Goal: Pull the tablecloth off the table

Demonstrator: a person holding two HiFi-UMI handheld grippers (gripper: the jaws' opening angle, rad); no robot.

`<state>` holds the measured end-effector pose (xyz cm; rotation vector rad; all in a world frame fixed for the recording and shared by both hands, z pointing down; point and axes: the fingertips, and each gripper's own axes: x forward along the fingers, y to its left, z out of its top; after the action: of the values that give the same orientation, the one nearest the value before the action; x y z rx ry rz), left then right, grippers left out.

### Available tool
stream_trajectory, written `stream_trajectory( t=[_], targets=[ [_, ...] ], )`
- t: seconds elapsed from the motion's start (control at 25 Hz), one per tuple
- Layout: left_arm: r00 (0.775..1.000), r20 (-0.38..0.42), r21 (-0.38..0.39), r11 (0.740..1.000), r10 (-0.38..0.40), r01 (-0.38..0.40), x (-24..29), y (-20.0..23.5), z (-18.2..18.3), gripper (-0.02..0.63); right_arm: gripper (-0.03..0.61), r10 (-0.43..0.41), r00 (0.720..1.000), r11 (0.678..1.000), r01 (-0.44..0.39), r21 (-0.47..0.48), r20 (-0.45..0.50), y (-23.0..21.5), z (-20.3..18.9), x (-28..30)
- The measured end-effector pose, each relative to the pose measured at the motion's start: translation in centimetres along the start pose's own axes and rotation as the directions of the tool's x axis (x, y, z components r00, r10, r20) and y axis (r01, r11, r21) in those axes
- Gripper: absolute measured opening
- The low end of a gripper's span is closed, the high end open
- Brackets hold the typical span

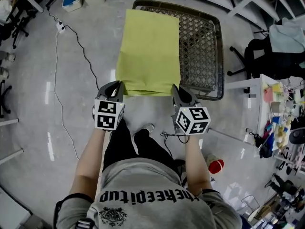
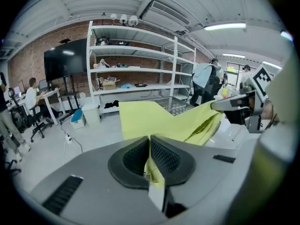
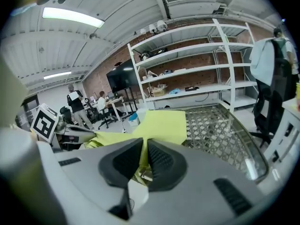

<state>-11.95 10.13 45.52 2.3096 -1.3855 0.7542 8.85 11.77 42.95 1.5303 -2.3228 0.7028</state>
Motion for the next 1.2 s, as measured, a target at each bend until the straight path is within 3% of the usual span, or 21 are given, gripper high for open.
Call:
stream_trajectory(
  t=[0.24, 0.48, 0.76, 1.2],
  targets=[
    [0.997, 0.072, -0.018, 0.999, 0.036, -0.035, 0.6, 1.0, 3.6, 0.025, 0.032, 0.021, 0.999, 0.998, -0.019, -0.061, 0.041, -0.7, 3.4, 1.2],
    [0.994, 0.108, -0.023, 1.0, 0.019, -0.017, 2.2, 2.2, 6.8, 0.025, 0.032, 0.016, 0.997, 0.999, -0.012, -0.051, 0.072, -1.3, 6.3, 2.7],
    [0.99, 0.138, -0.034, 0.999, -0.035, 0.04, 5.0, 4.3, 10.5, 0.025, 0.031, -0.029, 0.994, 0.998, 0.033, -0.044, 0.104, -2.5, 10.3, 5.7],
    [0.974, 0.154, 0.024, 0.986, -0.169, 0.167, 10.1, 7.2, 15.9, 0.025, 0.031, -0.159, 0.978, 0.987, 0.159, 0.012, 0.135, -5.0, 14.9, 9.7]
  ],
)
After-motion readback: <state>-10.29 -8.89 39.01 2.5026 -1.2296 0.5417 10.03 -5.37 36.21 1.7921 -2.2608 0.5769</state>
